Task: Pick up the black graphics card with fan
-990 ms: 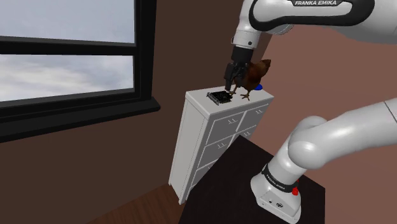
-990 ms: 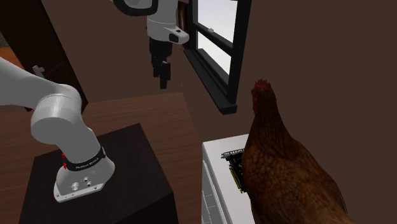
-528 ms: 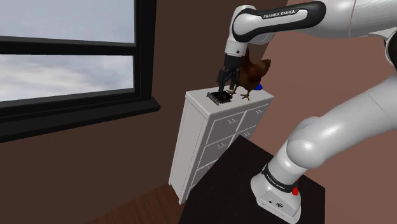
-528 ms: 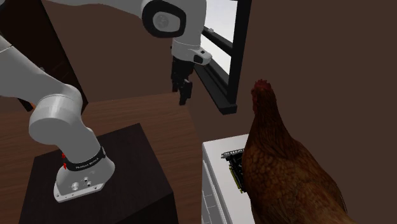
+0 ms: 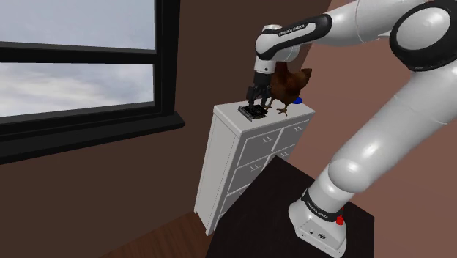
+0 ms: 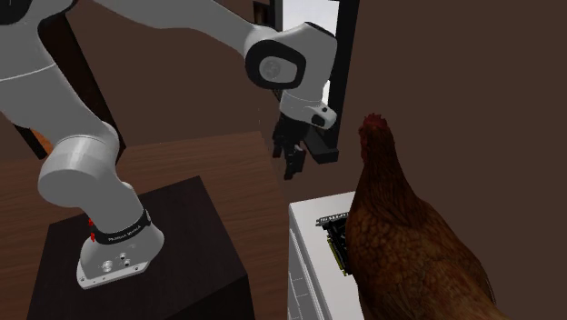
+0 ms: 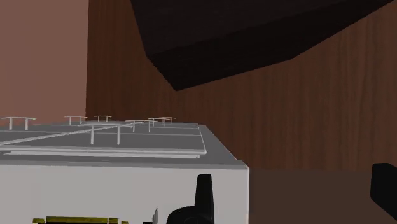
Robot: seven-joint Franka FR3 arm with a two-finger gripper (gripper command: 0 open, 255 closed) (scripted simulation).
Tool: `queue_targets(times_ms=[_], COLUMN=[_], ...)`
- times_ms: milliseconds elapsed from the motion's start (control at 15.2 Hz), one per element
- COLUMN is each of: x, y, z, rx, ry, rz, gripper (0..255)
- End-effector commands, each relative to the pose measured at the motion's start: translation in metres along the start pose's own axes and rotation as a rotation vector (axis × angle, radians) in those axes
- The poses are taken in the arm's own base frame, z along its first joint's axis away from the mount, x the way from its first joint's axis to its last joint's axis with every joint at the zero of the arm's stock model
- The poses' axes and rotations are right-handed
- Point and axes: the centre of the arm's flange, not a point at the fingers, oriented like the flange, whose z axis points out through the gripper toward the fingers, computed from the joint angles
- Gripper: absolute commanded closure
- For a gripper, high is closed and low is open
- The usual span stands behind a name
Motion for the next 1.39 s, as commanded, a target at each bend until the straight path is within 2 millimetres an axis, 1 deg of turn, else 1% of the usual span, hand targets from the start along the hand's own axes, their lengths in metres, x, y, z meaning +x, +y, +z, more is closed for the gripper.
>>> queue_targets(times_ms=[0, 660, 726, 1122, 1188, 1320], x=[0.019, 0.099, 0.099, 0.106, 0.108, 0.108], y=[0.019, 0.113, 0.113, 0.115, 0.116, 0.116], z=[0.011, 0.069, 0.069, 0.100, 0.108, 0.108], rx=[0.000, 0.004, 0.004, 0.004, 0.004, 0.004], ry=[-0.008, -0.047, -0.047, -0.047, -0.047, -0.047], rz=[0.015, 0.089, 0.089, 0.089, 0.089, 0.089], gripper=[0, 0, 0, 0, 0, 0])
